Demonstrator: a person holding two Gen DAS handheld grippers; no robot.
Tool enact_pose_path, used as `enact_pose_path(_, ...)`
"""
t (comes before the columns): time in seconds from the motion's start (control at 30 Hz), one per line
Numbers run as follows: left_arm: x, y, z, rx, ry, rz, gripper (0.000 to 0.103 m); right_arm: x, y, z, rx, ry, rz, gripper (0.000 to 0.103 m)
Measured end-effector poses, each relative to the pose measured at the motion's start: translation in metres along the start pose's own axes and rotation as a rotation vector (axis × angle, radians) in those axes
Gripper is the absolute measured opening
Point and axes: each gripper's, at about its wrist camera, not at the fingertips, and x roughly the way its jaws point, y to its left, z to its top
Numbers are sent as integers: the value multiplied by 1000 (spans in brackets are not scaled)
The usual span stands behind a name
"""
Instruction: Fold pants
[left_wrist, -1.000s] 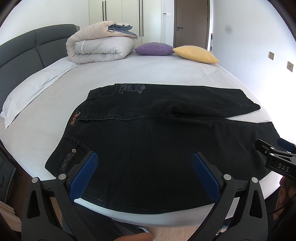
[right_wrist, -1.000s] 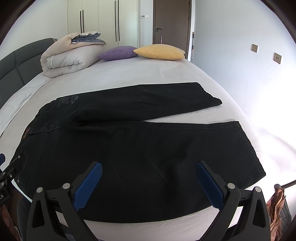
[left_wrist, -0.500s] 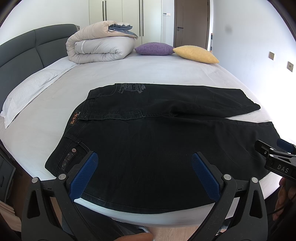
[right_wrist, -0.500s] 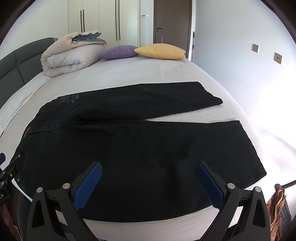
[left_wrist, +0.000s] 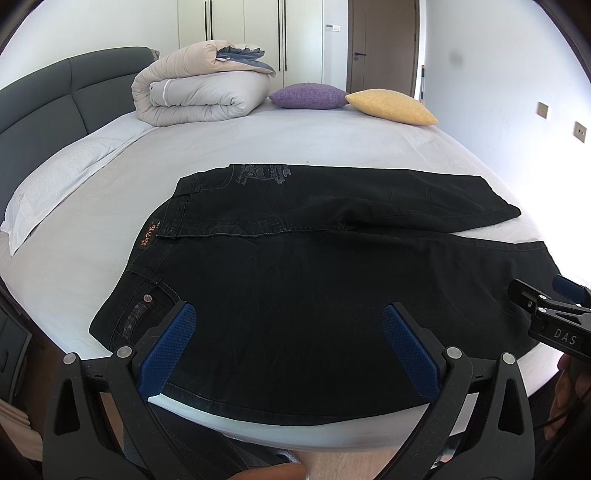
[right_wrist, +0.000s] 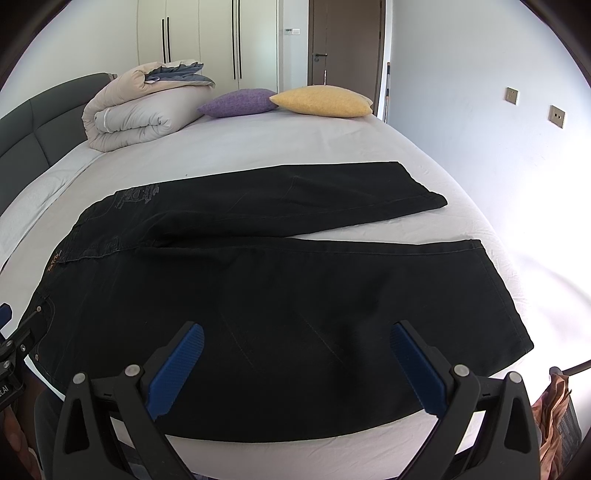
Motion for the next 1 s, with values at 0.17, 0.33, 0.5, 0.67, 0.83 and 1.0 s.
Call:
enact_pose_path(0.17, 1, 1, -2, 1, 0, 0, 103, 0, 0, 0, -4, 3, 4, 103)
enact_pose_path(0.33, 1, 2, -3, 0, 1, 0, 103, 0, 1, 0, -8, 7, 5, 103)
enact_pose_path(0.5, 6, 2, -7, -2, 6, 3, 103, 1, 2, 0, -14, 11, 7, 103)
enact_pose_path(0.67, 10, 3, -7, -1, 13, 14, 103, 3, 2, 1, -20, 18, 8, 103)
enact_pose_path(0.83, 16, 5, -9, 11, 20, 39, 103, 7, 5, 3, -34, 30, 7, 103)
enact_pose_path(1.0, 30, 18, -6, 14, 23, 29, 103, 18, 8, 8, -64, 55, 20, 103)
